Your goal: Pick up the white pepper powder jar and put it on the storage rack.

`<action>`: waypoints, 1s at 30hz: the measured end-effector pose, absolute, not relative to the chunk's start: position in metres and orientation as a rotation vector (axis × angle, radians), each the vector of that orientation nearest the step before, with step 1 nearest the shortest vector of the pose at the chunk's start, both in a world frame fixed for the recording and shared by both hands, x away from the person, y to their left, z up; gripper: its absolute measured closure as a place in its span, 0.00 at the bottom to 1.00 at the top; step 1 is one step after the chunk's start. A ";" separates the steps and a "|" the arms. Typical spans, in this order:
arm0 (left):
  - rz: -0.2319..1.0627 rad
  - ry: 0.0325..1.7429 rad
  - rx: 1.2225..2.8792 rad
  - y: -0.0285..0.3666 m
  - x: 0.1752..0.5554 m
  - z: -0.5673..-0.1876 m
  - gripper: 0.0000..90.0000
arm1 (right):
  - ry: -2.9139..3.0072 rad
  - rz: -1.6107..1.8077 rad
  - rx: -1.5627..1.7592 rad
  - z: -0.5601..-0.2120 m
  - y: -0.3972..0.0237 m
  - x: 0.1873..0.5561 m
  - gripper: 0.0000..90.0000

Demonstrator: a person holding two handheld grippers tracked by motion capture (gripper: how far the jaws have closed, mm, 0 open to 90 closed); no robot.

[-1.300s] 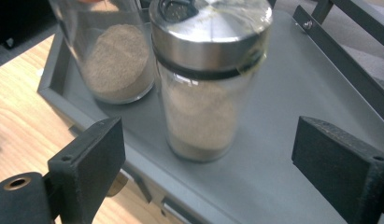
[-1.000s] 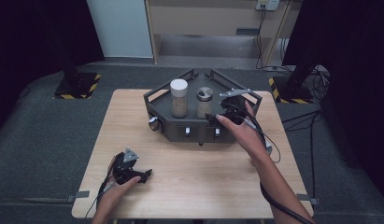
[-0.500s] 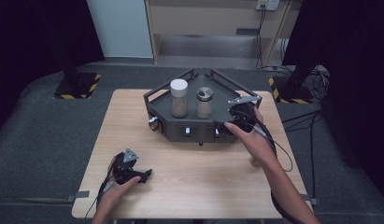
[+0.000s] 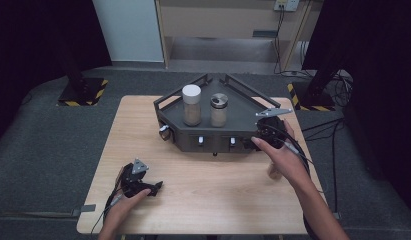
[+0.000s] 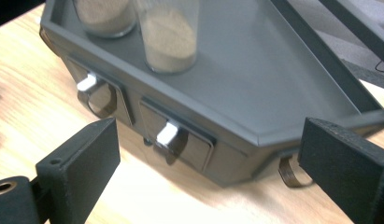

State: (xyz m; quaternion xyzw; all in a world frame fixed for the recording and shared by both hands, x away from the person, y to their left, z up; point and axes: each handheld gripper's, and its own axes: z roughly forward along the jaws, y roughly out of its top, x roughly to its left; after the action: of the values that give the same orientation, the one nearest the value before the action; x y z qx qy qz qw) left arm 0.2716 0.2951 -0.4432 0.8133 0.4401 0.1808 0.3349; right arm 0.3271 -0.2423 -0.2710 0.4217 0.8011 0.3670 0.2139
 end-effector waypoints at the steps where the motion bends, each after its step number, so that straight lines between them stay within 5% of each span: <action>1: 0.471 1.148 2.122 0.295 0.272 -0.443 0.00 | 2.225 1.009 1.172 -0.271 -0.243 0.325 0.06; 30: 0.472 1.147 2.122 0.295 0.272 -0.443 0.00 | 2.170 0.987 1.247 -0.289 -0.291 0.290 0.05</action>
State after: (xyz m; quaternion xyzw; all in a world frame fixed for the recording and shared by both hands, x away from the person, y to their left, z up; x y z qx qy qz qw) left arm 0.2716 0.2952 -0.4433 0.8134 0.4398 0.1809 0.3351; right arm 0.2899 -0.2909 -0.2887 0.4518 0.7861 0.3575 0.2239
